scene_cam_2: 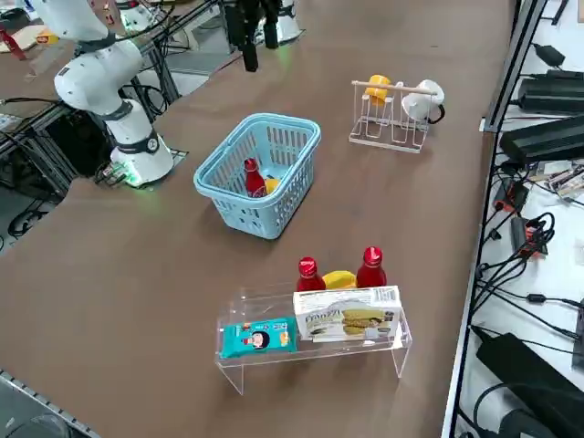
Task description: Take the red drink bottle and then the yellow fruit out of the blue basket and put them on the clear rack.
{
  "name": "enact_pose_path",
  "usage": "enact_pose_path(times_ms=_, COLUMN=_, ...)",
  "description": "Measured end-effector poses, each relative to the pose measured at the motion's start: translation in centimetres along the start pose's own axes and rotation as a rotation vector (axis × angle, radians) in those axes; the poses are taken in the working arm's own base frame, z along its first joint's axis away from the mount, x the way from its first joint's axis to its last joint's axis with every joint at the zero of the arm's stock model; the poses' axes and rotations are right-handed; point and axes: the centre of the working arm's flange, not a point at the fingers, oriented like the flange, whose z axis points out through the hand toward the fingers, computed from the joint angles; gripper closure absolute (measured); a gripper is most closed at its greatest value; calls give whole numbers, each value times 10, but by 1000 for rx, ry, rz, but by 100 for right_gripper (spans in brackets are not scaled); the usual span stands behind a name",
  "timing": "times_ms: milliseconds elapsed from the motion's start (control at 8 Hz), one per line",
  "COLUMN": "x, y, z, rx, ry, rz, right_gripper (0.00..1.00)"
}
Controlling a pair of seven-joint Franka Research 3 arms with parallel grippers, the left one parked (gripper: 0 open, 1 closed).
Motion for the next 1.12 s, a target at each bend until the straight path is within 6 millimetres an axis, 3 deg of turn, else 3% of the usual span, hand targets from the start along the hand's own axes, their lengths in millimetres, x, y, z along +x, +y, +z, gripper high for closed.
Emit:
enact_pose_path(times_ms=500, x=-3, y=3, z=88, rx=-16, ry=-10, rz=-2, right_gripper=0)
enact_pose_path(times_ms=1000, x=-20, y=9, z=149, rx=-72, ry=0, rz=-24, right_gripper=0)
enact_pose_path(times_ms=1125, x=-27, y=15, z=180, rx=-70, ry=8, rz=-19, right_gripper=0)
